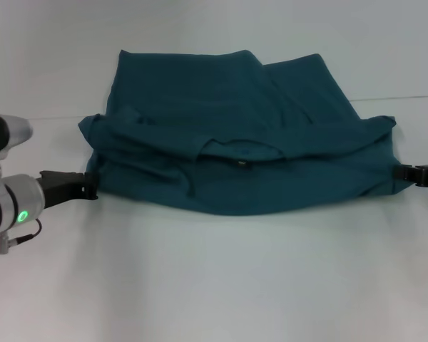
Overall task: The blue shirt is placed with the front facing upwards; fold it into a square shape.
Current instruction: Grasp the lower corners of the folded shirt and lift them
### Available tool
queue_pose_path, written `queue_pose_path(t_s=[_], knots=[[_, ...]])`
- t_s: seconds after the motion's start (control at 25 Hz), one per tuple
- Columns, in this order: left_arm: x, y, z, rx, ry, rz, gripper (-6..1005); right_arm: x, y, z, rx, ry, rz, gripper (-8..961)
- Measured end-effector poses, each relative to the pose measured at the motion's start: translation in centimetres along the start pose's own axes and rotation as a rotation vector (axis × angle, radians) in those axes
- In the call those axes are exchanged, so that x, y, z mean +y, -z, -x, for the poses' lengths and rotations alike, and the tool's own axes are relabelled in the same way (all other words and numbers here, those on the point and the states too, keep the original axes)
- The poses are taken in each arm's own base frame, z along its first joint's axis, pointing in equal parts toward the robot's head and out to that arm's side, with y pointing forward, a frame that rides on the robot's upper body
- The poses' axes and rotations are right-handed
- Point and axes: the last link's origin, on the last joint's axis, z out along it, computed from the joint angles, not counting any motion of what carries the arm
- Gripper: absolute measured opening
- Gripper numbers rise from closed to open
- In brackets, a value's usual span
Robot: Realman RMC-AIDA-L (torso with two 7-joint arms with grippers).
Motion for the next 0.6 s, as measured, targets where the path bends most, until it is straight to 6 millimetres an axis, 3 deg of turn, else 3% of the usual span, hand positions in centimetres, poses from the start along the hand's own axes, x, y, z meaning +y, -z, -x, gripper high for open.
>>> queue_pose_path(t_s=[0.6], knots=[[0.2,1.7,1.2,-0.024,0.041,0.089,7,-0.4,1.2,-1.5,0.015,0.008,0.027,32]])
